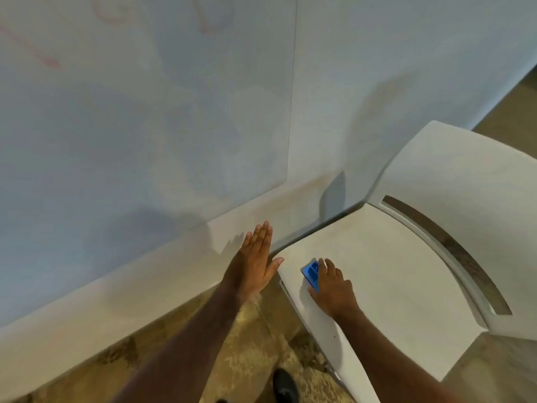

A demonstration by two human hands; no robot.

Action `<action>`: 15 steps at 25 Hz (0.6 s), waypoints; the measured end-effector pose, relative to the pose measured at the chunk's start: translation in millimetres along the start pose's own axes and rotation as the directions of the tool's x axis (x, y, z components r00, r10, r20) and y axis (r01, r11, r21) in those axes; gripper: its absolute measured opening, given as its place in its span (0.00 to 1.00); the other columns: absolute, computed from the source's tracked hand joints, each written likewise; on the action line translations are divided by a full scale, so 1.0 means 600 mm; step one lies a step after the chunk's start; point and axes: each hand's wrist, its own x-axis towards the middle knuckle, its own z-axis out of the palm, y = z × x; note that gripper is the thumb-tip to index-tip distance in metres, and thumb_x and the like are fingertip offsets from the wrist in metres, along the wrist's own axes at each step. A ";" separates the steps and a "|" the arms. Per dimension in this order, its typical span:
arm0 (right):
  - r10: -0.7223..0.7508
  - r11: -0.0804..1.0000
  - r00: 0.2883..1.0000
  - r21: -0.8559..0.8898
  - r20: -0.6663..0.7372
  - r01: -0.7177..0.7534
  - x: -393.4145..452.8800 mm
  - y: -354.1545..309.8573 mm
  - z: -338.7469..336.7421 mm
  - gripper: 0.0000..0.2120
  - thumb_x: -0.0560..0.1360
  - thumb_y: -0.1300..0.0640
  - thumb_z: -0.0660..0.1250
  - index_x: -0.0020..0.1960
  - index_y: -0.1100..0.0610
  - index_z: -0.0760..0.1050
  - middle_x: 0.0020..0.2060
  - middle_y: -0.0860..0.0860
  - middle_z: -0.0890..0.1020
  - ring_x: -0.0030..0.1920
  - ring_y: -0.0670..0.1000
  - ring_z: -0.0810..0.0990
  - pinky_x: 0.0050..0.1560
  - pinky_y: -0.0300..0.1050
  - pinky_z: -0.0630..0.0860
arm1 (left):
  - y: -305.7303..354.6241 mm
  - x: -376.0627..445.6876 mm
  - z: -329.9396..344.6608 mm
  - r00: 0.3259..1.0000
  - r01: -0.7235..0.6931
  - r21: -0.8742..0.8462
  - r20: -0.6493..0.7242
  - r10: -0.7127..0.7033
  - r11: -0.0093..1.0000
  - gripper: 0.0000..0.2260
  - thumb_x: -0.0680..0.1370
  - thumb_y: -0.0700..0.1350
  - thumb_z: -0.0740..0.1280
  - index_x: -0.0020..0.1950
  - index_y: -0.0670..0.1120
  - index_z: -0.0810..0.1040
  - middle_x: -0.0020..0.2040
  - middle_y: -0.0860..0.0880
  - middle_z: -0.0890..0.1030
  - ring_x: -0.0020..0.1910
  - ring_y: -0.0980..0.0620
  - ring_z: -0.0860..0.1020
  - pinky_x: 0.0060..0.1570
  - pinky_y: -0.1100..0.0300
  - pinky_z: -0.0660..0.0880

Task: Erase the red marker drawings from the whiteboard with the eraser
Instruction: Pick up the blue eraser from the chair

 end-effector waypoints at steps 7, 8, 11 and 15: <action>0.054 0.999 0.998 0.004 0.043 -0.054 -0.006 -0.004 0.009 0.33 0.84 0.54 0.61 0.83 0.54 0.47 0.73 0.52 0.66 0.66 0.52 0.72 0.63 0.49 0.75 | -0.023 -0.012 -0.035 0.997 0.024 -0.064 0.069 -0.020 0.998 0.38 0.85 0.65 0.58 0.85 0.38 0.65 0.84 0.43 0.61 0.81 0.44 0.61 0.77 0.47 0.60; 0.061 0.998 0.997 0.004 0.050 -0.061 -0.006 -0.007 0.006 0.33 0.84 0.54 0.61 0.83 0.54 0.47 0.73 0.51 0.67 0.66 0.51 0.72 0.63 0.48 0.75 | -0.032 -0.014 -0.039 0.996 0.024 -0.070 0.082 -0.018 0.997 0.38 0.85 0.64 0.58 0.85 0.38 0.65 0.85 0.42 0.62 0.82 0.43 0.62 0.77 0.48 0.61; 0.035 0.999 0.999 0.038 0.014 -0.036 0.000 -0.036 -0.027 0.32 0.85 0.53 0.60 0.83 0.53 0.47 0.72 0.50 0.67 0.65 0.49 0.73 0.63 0.45 0.75 | -0.058 -0.014 -0.088 0.994 0.045 -0.061 0.098 -0.039 0.997 0.41 0.86 0.69 0.50 0.88 0.41 0.53 0.89 0.43 0.54 0.86 0.45 0.56 0.83 0.51 0.58; -0.065 0.993 0.991 0.086 -0.119 0.076 0.018 -0.092 -0.096 0.34 0.82 0.51 0.65 0.81 0.52 0.50 0.71 0.49 0.68 0.61 0.48 0.75 0.55 0.42 0.79 | -0.084 -0.016 -0.183 0.994 0.089 0.001 0.063 -0.089 0.996 0.42 0.77 0.72 0.30 0.83 0.49 0.28 0.85 0.51 0.28 0.85 0.51 0.31 0.83 0.58 0.33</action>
